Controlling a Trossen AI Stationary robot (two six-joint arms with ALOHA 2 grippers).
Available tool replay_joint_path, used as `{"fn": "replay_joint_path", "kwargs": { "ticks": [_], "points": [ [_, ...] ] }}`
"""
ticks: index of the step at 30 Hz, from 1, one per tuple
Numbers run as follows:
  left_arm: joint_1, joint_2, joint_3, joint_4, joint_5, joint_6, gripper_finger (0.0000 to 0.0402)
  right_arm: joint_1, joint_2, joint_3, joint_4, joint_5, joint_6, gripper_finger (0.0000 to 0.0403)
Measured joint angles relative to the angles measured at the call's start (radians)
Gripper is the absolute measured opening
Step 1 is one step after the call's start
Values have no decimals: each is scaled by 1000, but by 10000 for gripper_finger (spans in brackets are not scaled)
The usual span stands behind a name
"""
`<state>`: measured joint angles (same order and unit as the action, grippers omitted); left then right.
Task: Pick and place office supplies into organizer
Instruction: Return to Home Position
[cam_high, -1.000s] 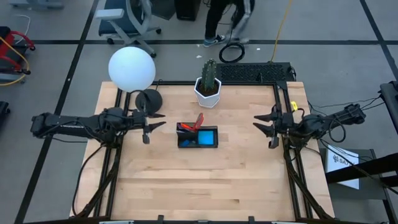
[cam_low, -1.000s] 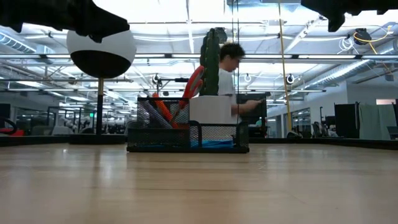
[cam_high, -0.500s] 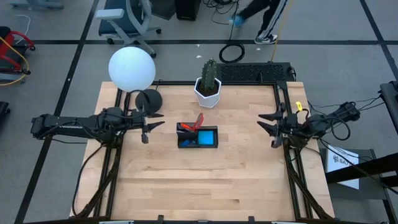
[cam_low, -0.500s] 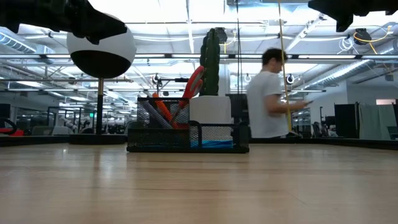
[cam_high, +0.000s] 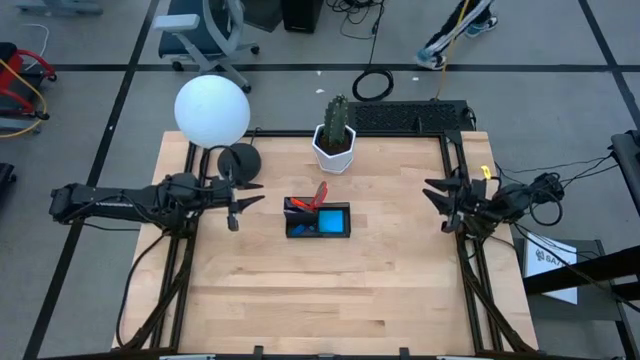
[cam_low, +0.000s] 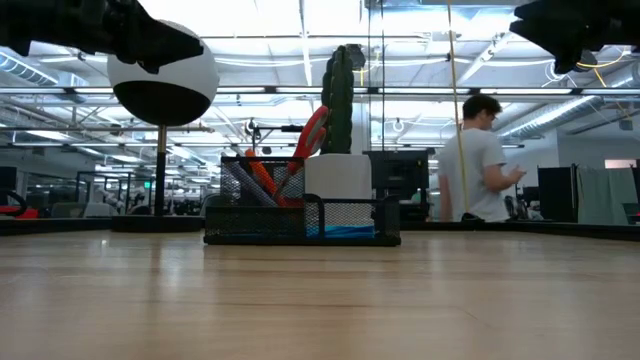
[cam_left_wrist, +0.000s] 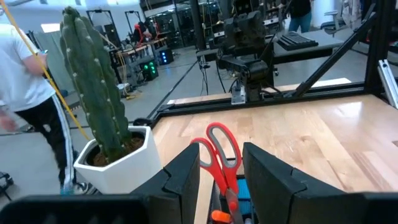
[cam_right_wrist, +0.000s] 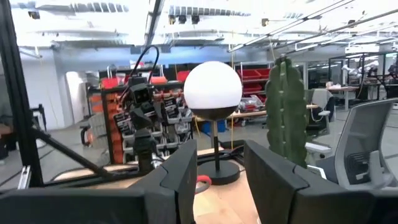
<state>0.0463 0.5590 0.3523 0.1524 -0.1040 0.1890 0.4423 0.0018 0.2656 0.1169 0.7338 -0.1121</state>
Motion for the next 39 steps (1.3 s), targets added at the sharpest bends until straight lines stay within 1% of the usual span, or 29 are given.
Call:
{"fn": "replay_joint_path", "kwargs": {
  "ticks": [5,7,9,11,14,16,24,27,31,39],
  "points": [
    [29,-32,-57,78,-5,-21,129,0,0,-6,33,-35,-10,123],
    [44,-53,-80,95,3,-27,129,0,0,-13,60,-71,-11,123],
    [55,-77,-103,104,4,-33,129,0,2,-35,113,-113,-31,125],
    [61,-105,-136,143,7,-34,129,1,1,-67,188,-133,-50,125],
    [69,-154,-195,218,8,-38,129,1,0,-114,306,-134,-83,125],
    [80,-189,-227,250,3,-44,129,1,0,-141,351,-134,-103,125],
    [115,-309,-339,310,2,-91,129,1,0,-202,457,-133,-118,125],
    [117,-327,-343,287,2,-96,129,1,-1,-237,540,-133,-121,123],
    [117,-327,-343,295,15,-83,129,1,1,-246,539,-133,-127,124],
    [117,-326,-343,284,9,-71,129,1,1,-248,512,-133,-138,125]
  ]
}}
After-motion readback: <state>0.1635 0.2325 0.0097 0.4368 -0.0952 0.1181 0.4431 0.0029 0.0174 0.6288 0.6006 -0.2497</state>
